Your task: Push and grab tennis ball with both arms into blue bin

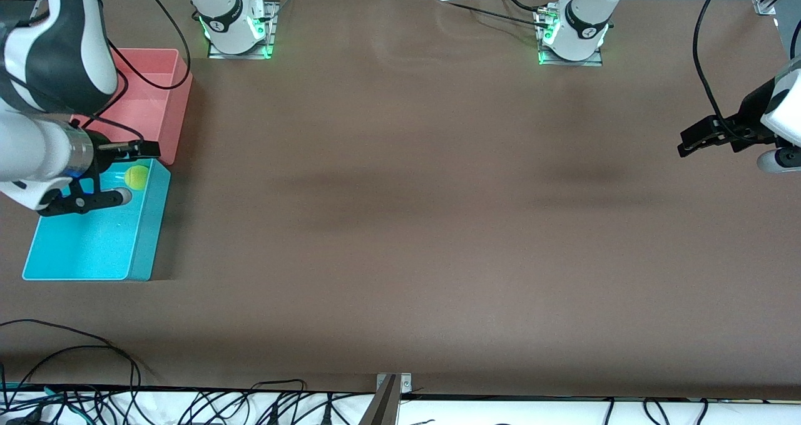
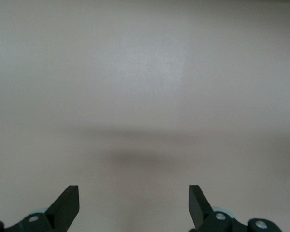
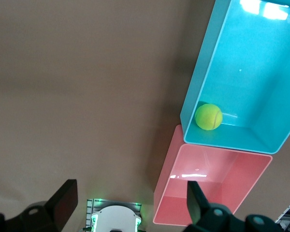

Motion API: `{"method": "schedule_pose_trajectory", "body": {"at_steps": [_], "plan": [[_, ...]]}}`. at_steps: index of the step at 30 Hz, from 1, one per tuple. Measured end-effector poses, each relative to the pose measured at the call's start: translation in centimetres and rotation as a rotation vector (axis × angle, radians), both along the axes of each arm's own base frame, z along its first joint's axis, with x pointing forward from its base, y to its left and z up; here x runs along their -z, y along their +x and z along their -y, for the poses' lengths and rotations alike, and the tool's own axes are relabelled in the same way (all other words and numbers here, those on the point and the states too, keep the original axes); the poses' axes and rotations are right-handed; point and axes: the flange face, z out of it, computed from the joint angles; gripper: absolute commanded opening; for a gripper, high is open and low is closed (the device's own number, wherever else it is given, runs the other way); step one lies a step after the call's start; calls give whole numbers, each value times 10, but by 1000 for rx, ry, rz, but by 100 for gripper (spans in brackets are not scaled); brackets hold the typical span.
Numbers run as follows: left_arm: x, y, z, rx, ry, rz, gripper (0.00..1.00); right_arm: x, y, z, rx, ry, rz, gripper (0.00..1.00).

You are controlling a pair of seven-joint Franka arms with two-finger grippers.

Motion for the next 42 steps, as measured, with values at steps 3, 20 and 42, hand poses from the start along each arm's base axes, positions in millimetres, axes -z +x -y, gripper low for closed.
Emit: {"method": "schedule_pose_trajectory", "body": {"at_steps": [3,20,42], "plan": [[0,0,0,0,0,0,100,-16,-4,1,8,11,27,100],[0,0,0,-1,0,0,100,-57,-58,24,60,79,177,100],[0,0,0,-1,0,0,100,-86,-95,30,94,62,228,100]]}}
